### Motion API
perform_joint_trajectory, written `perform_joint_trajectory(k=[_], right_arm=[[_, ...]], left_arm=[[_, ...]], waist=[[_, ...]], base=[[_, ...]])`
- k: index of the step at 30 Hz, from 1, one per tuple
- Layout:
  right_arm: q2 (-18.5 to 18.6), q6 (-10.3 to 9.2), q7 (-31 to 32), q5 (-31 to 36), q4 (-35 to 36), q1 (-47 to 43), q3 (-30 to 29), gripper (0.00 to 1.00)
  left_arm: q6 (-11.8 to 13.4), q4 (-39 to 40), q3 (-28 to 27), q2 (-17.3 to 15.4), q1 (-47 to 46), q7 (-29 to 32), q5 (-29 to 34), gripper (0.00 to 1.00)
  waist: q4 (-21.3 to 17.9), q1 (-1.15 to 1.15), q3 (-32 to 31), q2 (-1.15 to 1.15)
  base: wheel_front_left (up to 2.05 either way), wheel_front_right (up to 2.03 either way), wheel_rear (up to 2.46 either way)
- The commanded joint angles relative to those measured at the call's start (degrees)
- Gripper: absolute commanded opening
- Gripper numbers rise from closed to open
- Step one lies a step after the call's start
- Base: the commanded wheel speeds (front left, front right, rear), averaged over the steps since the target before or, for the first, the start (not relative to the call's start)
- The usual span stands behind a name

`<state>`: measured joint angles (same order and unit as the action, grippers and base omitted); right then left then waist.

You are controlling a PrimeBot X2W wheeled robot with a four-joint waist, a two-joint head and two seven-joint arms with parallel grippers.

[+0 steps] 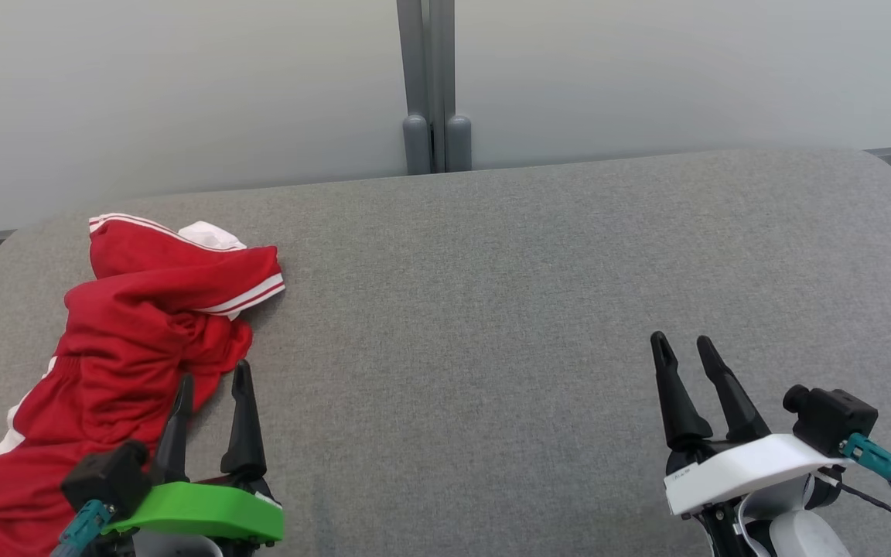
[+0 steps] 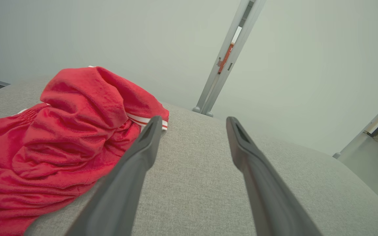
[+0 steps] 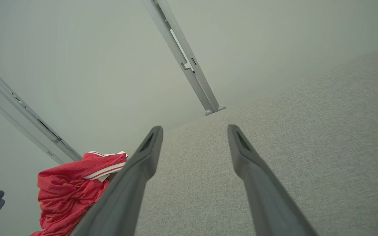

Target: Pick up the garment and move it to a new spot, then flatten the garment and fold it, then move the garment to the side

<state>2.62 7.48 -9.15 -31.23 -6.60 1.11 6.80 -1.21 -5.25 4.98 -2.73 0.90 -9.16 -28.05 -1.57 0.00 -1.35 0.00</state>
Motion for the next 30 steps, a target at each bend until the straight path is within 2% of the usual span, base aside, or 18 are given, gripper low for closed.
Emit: perform_joint_trajectory(k=[1, 21, 30], right_arm=[[0.3, 0.01, -0.5, 1.6, 0.8, -0.3, 0.3, 1.00], [0.3, 0.02, -3.2, 9.8, -2.1, -1.6, 2.0, 1.00], [0.3, 0.02, -4.2, 13.4, -1.9, -1.9, 3.0, 1.00]], left_arm=[[0.3, 0.9, 0.1, -0.2, 0.3, -0.5, 1.4, 1.00], [0.3, -1.1, 2.4, -0.2, 1.8, -3.1, 11.1, 1.00], [1.2, -1.2, 2.8, -0.3, 2.2, -4.2, 15.0, 1.00]], waist=[[0.0, 0.00, 0.0, 0.00], [-0.5, 0.00, -1.1, 0.00], [-0.7, 0.00, -1.3, 0.00]], base=[[0.00, 0.00, 0.00], [0.00, 0.00, 0.00], [0.00, 0.00, 0.00]])
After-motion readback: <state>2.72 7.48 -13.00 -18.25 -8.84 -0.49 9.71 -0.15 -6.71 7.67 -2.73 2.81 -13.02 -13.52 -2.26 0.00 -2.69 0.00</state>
